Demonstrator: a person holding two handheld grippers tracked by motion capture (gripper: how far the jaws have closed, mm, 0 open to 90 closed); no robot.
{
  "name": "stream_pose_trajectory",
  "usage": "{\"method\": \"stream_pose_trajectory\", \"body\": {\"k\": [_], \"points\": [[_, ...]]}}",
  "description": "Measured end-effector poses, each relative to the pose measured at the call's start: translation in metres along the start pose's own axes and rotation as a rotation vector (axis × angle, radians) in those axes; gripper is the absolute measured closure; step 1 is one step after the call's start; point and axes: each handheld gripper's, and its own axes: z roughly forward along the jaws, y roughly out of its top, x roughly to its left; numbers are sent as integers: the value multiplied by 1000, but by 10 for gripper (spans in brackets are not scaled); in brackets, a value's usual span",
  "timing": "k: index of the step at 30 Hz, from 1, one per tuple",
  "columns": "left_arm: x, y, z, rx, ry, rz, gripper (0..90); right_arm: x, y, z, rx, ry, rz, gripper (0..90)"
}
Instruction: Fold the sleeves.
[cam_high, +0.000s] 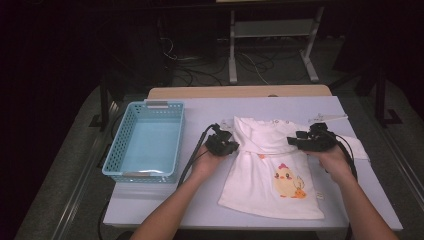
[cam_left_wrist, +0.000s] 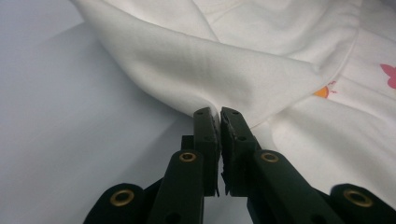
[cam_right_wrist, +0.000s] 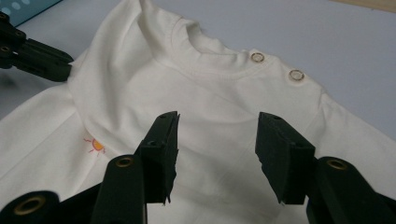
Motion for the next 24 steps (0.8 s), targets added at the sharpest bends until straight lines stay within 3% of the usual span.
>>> {"method": "stream_pose_trajectory", "body": {"k": [8, 11, 15, 18, 20, 24], "points": [[1, -4, -18, 31, 58, -5, 847, 0, 0, 0, -5, 0, 2, 475], [1, -4, -24, 22, 90, -6, 848, -1, 1, 0, -7, 0, 2, 475], [4, -7, -20, 3, 72, -14, 838, -1, 1, 0, -5, 0, 0, 476], [5, -12, -18, -9, 80, -37, 759, 0, 1, 0, -7, 0, -1, 476], [6, -14, -19, -12, 75, -64, 632, 0, 1, -1, -10, 1, 0, 475], [4, -22, -23, 2, 57, -75, 579, -1, 1, -1, -11, -1, 1, 475]]}}
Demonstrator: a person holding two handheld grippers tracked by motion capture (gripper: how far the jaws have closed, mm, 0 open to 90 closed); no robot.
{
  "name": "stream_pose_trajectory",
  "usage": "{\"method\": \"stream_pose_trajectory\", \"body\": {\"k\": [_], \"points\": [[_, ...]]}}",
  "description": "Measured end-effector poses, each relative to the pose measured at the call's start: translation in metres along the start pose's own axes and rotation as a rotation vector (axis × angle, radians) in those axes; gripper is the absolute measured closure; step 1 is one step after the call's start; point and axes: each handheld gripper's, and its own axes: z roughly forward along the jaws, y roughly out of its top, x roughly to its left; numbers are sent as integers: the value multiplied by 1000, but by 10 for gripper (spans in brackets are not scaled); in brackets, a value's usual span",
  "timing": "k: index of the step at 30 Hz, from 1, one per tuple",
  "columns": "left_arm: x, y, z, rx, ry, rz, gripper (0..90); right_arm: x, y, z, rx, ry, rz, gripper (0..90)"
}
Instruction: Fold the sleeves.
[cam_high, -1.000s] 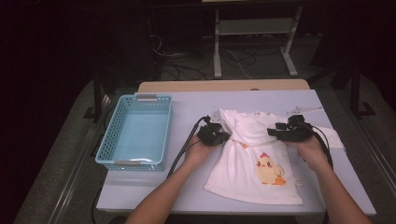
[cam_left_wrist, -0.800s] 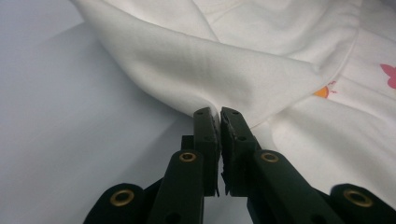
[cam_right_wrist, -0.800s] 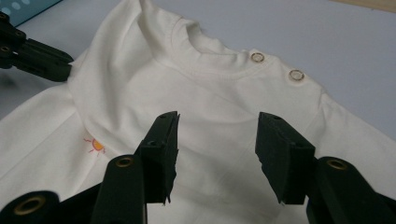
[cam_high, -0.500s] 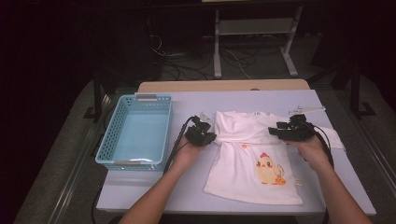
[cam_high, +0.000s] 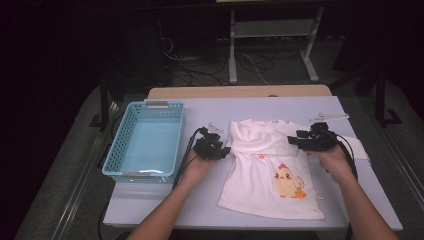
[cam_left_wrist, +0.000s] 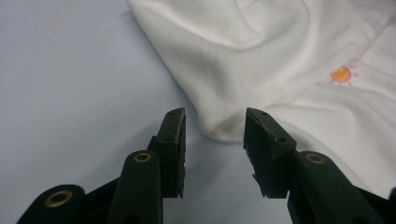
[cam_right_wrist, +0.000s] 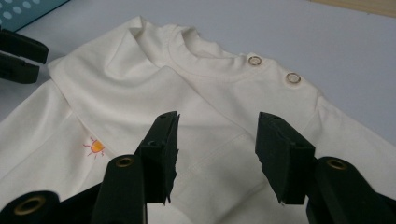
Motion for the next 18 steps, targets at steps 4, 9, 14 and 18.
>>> {"method": "stream_pose_trajectory", "body": {"k": [4, 9, 14, 18], "points": [[-1, -5, 5, 33, 0, 6, 582, 1, 0, 1, 1, 1, -3, 475], [0, -4, 10, 4, 2, 3, 631, 2, 1, 2, 5, 2, -9, 475], [3, -1, 16, -19, -16, -10, 835, 3, 1, 3, 9, 1, -9, 475], [0, 1, 15, -10, 3, -10, 858, 2, 1, 2, 2, 1, -5, 475]]}}
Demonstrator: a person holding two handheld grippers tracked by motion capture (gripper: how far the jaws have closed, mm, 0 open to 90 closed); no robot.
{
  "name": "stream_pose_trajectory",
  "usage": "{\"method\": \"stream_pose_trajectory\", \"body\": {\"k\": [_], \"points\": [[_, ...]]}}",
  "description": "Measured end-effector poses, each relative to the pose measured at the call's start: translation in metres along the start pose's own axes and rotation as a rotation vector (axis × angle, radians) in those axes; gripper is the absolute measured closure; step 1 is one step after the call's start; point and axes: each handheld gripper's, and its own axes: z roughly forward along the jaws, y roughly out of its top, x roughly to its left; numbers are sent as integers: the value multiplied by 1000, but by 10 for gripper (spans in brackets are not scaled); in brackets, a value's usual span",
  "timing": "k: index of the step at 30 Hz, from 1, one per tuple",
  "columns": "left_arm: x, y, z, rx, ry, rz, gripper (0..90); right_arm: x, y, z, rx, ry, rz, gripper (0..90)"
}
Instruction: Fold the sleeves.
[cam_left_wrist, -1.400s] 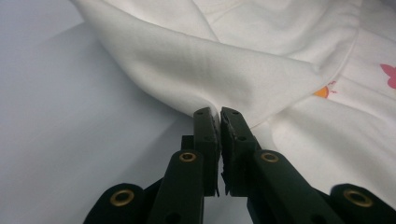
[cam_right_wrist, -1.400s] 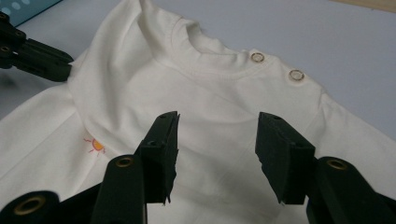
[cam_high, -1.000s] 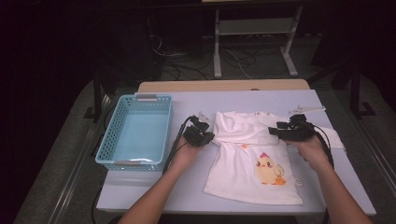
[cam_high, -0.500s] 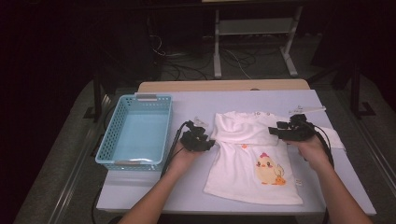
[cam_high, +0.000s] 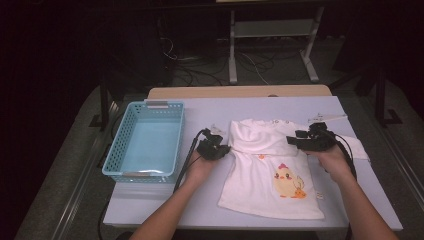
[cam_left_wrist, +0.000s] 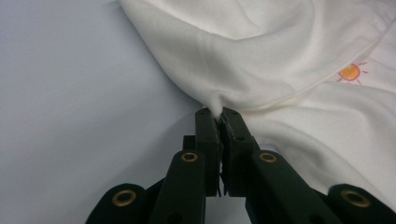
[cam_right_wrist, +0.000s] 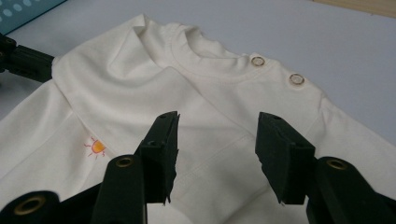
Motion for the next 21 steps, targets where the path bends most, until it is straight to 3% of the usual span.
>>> {"method": "stream_pose_trajectory", "body": {"k": [5, 6, 10, 16, 21], "points": [[2, 0, -9, 22, 57, 18, 863, -2, -1, -1, -2, -3, 6, 475], [4, 0, -13, 24, 81, 16, 863, -3, -1, -2, -4, -4, 9, 475], [5, -3, -16, 45, 111, 4, 863, -4, -1, -3, -9, -7, 11, 475], [5, -6, -16, 28, 67, 6, 834, -10, -2, -6, -19, -18, 29, 475], [-1, -6, -24, -16, 45, -2, 593, -16, -2, -9, -31, -28, 43, 475]]}}
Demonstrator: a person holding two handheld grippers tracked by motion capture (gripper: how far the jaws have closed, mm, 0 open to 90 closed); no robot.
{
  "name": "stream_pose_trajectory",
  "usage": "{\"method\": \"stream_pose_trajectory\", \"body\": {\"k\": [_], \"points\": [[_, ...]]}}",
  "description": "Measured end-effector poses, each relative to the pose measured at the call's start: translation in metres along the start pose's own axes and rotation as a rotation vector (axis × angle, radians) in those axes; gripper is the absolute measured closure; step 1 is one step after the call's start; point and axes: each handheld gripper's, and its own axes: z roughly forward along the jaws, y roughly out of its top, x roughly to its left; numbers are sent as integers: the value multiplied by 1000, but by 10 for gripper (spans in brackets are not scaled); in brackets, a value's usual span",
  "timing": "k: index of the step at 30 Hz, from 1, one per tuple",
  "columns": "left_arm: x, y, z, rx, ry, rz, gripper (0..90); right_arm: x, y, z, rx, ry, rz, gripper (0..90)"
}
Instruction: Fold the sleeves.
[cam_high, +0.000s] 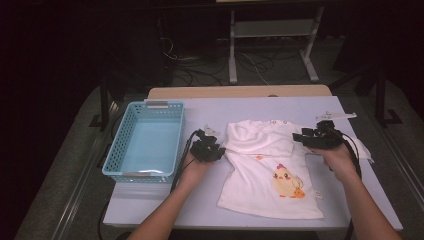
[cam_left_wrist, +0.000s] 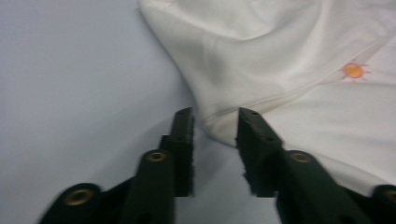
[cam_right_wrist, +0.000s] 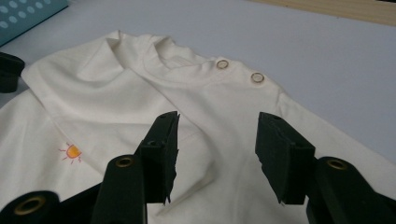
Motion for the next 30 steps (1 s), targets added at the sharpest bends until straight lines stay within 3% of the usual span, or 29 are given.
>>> {"method": "stream_pose_trajectory", "body": {"k": [7, 11, 14, 16, 19, 21, 30], "points": [[-9, -5, -12, -26, -50, 16, 339, 0, 0, 9, 34, 10, 4, 537], [-17, -14, -22, -35, -105, 52, 237, 0, -2, 22, 69, 15, 5, 578], [-21, -20, -27, -38, -140, 53, 179, 1, -4, 33, 96, 18, 10, 601], [-22, -24, -31, -38, -158, 59, 163, 1, -5, 40, 118, 21, 11, 648], [-23, -29, -36, -37, -174, 62, 151, 3, -7, 47, 168, 38, 5, 791], [-23, -33, -38, -37, -180, 59, 145, 3, -6, 48, 172, 33, -10, 852], [-23, -35, -40, -36, -184, 60, 133, -7, 6, 41, 119, -100, -19, 860]]}}
